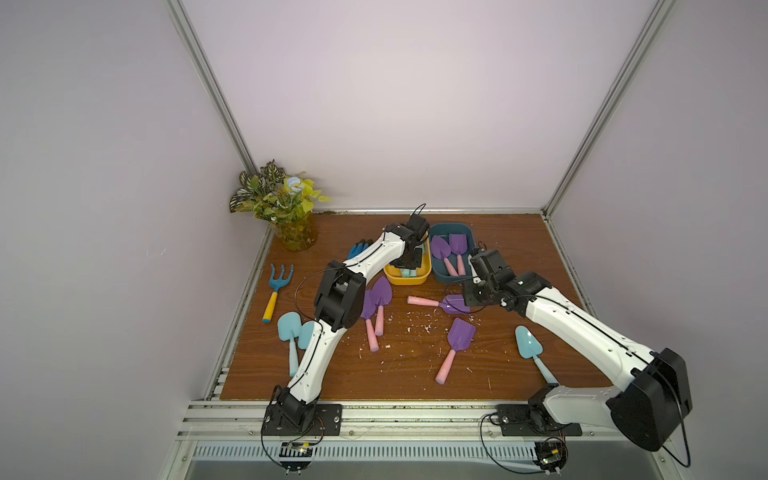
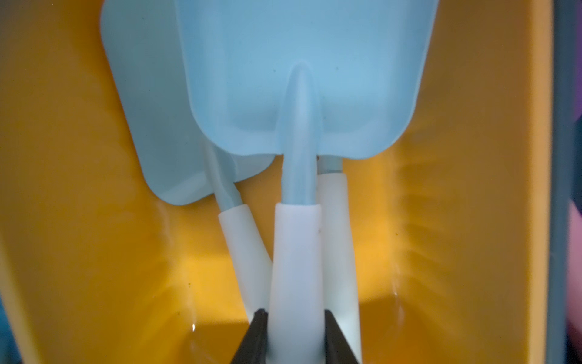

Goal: Sort the small shovels by color and place them into the storage box
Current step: Place the shovel in the storage box.

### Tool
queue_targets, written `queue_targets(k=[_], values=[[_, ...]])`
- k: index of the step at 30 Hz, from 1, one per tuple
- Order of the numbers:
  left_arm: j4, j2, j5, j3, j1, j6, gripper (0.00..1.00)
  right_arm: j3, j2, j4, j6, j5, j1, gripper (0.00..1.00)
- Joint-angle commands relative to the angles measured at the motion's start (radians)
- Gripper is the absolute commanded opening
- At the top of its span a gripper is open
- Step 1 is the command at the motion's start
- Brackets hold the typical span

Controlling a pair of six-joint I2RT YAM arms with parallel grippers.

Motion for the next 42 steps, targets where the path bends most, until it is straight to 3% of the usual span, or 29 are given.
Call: queue_targets(k=[1,24,35,42], values=[[-0.011,0.030,0.005,0.013,0.006,-0.010,0.23,0.039,-0.005,0.008,-0.014,-0.005,-0.005,0.48],[-0.011,-0.011,0.023,0.025,0.006,-0.005,0.42,0.034,-0.035,-0.003,-0.015,0.009,-0.017,0.48],[-0.011,-0.156,0.008,0.018,-0.007,-0.004,0.56,0.022,-0.083,-0.004,0.020,0.036,-0.026,0.48],[-0.010,-0.303,-0.041,-0.070,-0.022,-0.025,0.59,-0.002,-0.112,-0.013,0.050,0.015,-0.036,0.50]])
